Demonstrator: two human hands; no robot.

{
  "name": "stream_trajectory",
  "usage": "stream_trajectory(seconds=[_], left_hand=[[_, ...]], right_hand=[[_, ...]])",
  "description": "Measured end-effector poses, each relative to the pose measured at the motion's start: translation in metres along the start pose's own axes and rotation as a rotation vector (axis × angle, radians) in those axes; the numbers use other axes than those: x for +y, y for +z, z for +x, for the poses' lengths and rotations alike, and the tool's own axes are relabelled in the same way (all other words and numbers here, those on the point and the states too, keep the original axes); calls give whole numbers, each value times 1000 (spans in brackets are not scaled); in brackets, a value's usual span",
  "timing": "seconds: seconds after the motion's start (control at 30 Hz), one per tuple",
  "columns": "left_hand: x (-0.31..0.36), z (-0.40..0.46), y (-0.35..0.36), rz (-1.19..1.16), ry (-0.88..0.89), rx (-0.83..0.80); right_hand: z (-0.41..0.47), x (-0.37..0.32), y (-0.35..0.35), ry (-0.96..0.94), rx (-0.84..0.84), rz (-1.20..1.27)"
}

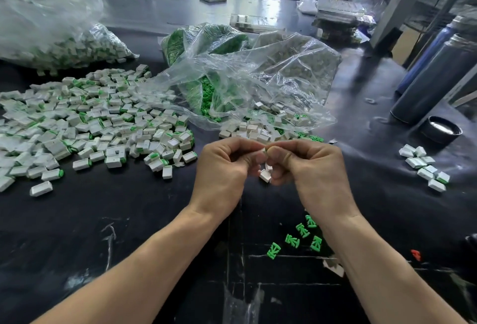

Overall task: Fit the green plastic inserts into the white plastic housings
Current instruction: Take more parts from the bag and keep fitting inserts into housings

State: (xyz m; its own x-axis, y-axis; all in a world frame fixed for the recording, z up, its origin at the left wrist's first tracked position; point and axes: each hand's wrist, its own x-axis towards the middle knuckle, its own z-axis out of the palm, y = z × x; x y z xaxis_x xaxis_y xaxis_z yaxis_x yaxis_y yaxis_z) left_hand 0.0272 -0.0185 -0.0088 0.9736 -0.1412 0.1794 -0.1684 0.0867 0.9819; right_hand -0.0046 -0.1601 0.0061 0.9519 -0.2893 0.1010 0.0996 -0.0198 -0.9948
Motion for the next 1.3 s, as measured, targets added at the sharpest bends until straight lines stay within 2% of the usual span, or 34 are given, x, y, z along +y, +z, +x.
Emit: stream_trajectory(seconds=[0.1,0.23,0.3,0.43,0.67,0.87,1.03,1.3], left_hand=[[3,2,-3,-32,22,-11],[6,1,-4,-81,-17,-16],[7,-1,-3,-113,-54,-46],[8,-7,4,-205,-139,-145],[6,-8,8,-157,-148,-152],[10,-9,7,-168,-157,-119],[10,-10,7,-193,-176,-121],[9,-10,8,-109,-153,-107]], right_hand=[[0,1,6,17,2,126],[-2,4,12,246,-77,209],[-5,6,16,288,-140,184],[-8,11,24,293,-118,113],[-8,19,32,241,72,3],[-6,29,38,126,103,2],[-5,31,39,126,136,31],[-8,28,39,109,162,-14]])
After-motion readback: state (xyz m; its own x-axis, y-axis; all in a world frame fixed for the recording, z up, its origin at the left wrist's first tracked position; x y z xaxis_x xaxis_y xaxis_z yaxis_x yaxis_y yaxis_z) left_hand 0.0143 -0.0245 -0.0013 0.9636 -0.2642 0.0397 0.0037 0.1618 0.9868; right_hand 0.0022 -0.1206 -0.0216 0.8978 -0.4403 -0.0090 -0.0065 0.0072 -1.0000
